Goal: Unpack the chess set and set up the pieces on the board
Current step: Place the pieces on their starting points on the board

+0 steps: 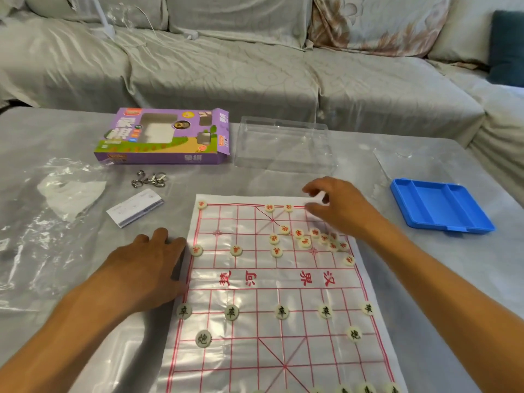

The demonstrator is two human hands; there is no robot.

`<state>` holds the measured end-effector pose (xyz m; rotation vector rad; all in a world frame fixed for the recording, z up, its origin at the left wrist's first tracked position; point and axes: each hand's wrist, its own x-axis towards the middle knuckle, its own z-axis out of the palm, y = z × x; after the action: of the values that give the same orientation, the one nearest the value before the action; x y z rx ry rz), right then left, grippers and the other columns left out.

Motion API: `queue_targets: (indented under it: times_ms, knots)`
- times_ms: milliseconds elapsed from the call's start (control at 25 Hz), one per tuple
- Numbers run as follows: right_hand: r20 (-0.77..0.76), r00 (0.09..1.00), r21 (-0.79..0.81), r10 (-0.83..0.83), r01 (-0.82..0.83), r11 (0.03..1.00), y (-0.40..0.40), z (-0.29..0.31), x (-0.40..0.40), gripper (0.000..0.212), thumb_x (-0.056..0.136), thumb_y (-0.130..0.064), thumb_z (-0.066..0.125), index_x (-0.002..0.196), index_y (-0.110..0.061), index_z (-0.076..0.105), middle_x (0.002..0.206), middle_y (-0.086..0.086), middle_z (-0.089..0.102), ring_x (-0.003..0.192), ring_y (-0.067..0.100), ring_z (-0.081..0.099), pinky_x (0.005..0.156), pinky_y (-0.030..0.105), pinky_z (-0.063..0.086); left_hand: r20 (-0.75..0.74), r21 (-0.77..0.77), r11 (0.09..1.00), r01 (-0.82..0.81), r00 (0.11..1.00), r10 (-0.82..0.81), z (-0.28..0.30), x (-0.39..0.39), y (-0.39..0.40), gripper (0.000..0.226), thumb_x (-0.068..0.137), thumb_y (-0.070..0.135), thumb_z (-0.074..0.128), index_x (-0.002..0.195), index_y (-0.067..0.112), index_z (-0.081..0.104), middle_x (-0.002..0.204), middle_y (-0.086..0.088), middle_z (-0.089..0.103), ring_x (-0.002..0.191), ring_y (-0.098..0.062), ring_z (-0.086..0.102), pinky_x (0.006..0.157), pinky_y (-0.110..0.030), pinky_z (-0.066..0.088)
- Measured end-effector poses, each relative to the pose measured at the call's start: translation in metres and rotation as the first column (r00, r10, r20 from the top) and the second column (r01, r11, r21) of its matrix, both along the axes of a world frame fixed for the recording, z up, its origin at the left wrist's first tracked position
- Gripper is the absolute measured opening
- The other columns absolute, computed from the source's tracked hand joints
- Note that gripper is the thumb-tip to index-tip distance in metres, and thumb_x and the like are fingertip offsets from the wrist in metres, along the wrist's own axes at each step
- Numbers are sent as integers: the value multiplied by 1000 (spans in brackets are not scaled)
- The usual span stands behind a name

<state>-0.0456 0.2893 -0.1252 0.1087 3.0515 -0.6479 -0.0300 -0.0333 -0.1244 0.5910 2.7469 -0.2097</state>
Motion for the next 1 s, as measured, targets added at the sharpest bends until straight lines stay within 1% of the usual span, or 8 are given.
queue_targets:
  times_ms: [80,160,280,360,600,680,840,1000]
  knots:
    - [14,995,14,-94,94,995,19,12,32,26,90,-31,64,116,-26,61,113,-8,61,92,9,56,79,21,46,3,-15,1000,-3,1000,3,-1,-1,0,75,85,65,49,145,34,17,141,7,30,121,-13,42,83,-23,46]
    - [97,984,29,-152,150,988,32,12,68,23,90,-32,64,112,-26,62,105,-10,61,89,8,57,80,22,48,9,-22,1000,-4,1000,4,-3,-2,0,77,84,66,51,145,34,17,141,7,30,121,-13,43,85,-22,48]
    - [228,960,72,-162,149,986,38,-4,96,27,85,-45,66,107,-33,58,100,-14,61,85,7,57,80,20,49,18,-12,1000,-26,999,26,-7,-3,-2,77,81,68,51,143,37,19,139,9,32,119,-13,43,86,-25,49]
    - [264,952,65,-153,140,988,39,-10,97,30,82,-49,67,106,-35,56,98,-15,59,82,6,57,76,17,48,10,-5,1000,-29,1000,29,-9,-4,-4,77,79,69,52,142,38,19,137,10,32,117,-12,44,84,-25,49]
    - [248,965,122,-84,55,991,41,-14,91,30,80,-58,64,95,-33,58,94,-18,58,78,7,58,74,19,52,6,-3,999,-41,999,41,-12,-6,-4,81,76,71,54,142,40,19,134,12,34,112,-10,46,82,-23,51]
    - [242,968,140,-59,25,990,40,-13,91,35,79,-61,63,99,-33,57,101,-18,58,85,8,57,78,20,51,0,-6,999,-39,999,39,-10,-6,-3,80,77,70,54,143,40,18,136,12,34,113,-10,46,81,-22,50]
    - [236,972,118,14,-43,992,38,-14,90,36,84,-52,63,114,-33,57,121,-15,56,99,8,53,88,22,49,0,3,999,-40,999,40,-6,-2,-2,79,80,70,52,144,39,17,139,11,32,118,-11,44,84,-23,48]
    - [197,980,122,30,-55,991,32,-9,89,35,84,-52,63,113,-32,61,111,-16,59,93,7,54,89,23,50,3,-3,999,-43,999,43,1,1,0,77,83,67,50,145,35,17,140,9,30,120,-13,42,88,-25,47]
